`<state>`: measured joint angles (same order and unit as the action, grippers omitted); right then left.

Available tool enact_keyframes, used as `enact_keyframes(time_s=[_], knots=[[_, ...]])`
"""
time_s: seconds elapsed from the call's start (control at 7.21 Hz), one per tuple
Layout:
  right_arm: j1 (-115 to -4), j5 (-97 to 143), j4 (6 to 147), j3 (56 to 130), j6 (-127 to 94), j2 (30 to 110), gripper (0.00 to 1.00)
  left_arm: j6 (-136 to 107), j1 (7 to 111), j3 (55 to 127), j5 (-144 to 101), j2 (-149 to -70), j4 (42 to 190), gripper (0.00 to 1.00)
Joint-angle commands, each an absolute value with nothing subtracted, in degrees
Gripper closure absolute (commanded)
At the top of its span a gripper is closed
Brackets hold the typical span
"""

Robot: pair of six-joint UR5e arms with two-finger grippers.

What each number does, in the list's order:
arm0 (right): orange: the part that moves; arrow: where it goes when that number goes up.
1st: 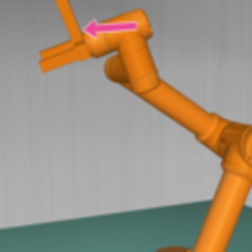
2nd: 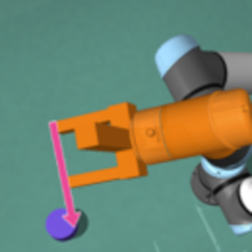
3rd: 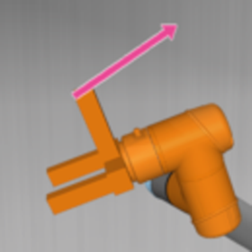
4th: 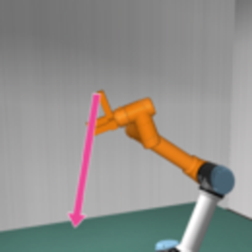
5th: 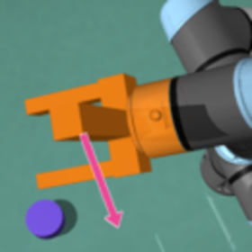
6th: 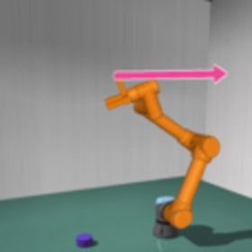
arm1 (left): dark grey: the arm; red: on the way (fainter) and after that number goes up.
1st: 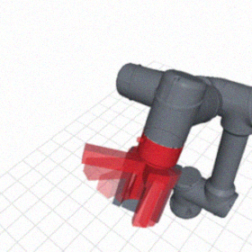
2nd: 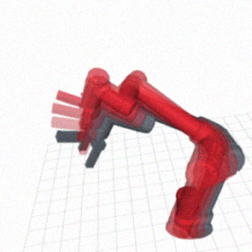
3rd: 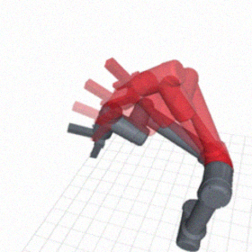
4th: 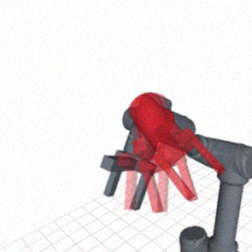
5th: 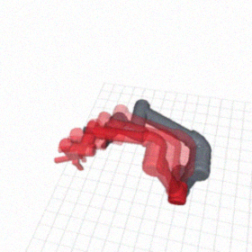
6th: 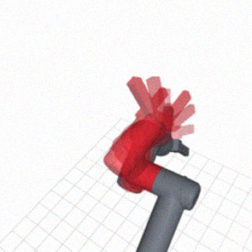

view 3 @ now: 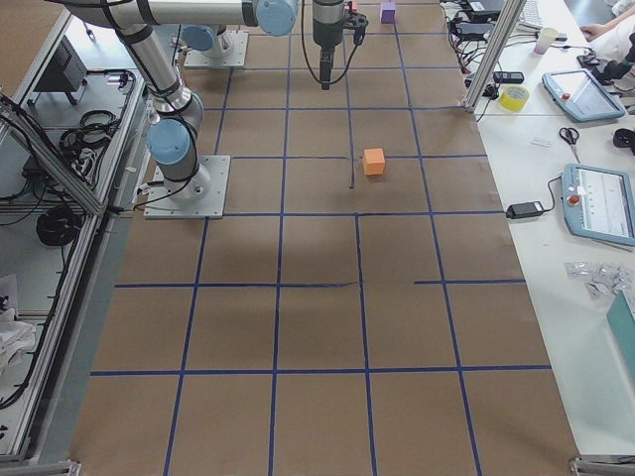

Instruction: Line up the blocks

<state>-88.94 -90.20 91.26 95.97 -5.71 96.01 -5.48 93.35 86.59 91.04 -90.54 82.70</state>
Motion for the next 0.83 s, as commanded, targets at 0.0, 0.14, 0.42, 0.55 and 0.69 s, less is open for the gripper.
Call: enact_keyframes(time_s=[0.0, 0.14, 0.42, 0.55, 0.69], knots=[[-88.9, -90.4, 91.3, 96.0, -5.7, 95.7, 0.00, -2.2, 93.3, 86.9, 89.9, -88.6, 83.4, 0.00], [-88.9, -90.4, 91.3, 96.0, -5.5, 96.0, 0.00, -1.8, 93.2, 87.4, 89.7, -87.7, 84.8, 0.00], [-88.9, -90.4, 91.3, 96.0, -5.4, 95.8, 0.00, -1.8, 90.9, 87.5, 89.6, -86.9, 84.8, 0.00], [-88.9, -90.2, 91.2, 96.1, -5.6, 96.2, 0.00, -2.0, 90.5, 87.5, 89.6, -86.4, 84.7, 0.00], [-88.9, -90.2, 91.3, 96.1, -5.6, 95.5, 0.00, -1.9, 90.6, 87.5, 89.7, -86.1, 84.8, 0.00]])
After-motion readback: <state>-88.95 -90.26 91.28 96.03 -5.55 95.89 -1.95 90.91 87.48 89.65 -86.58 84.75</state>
